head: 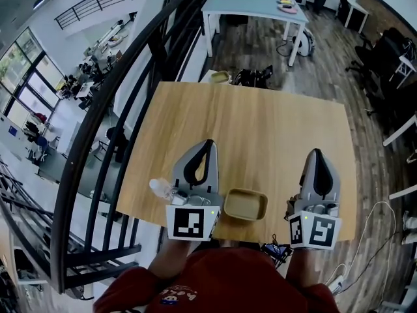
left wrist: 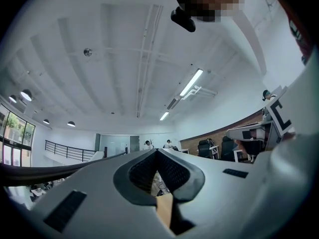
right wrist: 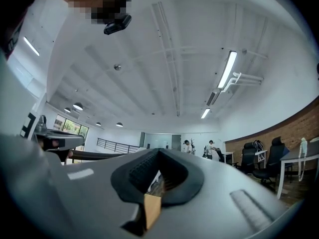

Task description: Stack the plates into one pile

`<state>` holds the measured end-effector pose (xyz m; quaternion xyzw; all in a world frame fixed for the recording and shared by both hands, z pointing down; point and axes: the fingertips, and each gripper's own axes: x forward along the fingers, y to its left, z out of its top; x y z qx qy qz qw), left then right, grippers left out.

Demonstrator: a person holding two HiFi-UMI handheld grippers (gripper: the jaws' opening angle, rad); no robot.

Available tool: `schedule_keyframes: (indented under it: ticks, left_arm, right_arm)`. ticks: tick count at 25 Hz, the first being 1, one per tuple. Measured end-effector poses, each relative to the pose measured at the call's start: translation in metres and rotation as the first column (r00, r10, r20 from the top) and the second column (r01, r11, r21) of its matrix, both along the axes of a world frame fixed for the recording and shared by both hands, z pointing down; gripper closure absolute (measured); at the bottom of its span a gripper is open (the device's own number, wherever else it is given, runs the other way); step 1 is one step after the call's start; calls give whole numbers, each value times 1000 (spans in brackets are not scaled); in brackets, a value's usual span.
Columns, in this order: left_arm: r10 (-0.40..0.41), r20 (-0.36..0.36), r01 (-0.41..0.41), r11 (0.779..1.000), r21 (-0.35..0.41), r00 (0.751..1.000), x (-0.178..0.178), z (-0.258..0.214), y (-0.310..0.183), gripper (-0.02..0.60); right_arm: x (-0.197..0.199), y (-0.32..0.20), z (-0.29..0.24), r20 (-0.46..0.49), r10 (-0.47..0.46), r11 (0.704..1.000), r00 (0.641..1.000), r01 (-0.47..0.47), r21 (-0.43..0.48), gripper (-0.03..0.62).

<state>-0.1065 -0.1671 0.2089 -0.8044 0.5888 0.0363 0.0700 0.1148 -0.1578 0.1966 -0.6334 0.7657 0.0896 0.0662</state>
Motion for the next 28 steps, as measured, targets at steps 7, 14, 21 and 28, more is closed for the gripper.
schedule_keyframes:
  ticks: [7,14,21,28]
  left_arm:
    - [2,0,-2,1000,-10,1000,-3,4,-4,575]
    - [-8,-1,8,1000,1,1000,-7,1,-9,575]
    - [-4,-5,4,1000,15,1000,-8,1,-8,575]
    - [-8,-10,8,1000,6,1000,-11,1,-7,575]
  right_arm:
    - [1,-2,0,-10,1,1000,1000,-1,-2,585]
    - [1,-6,3,-25,3,1000,1000,-4,-10,585]
    - [3,-4,6,-20,12,1000,1000,-12,-12,585]
    - [4,-1,6,-28,13,1000,1000,-13,-19,585]
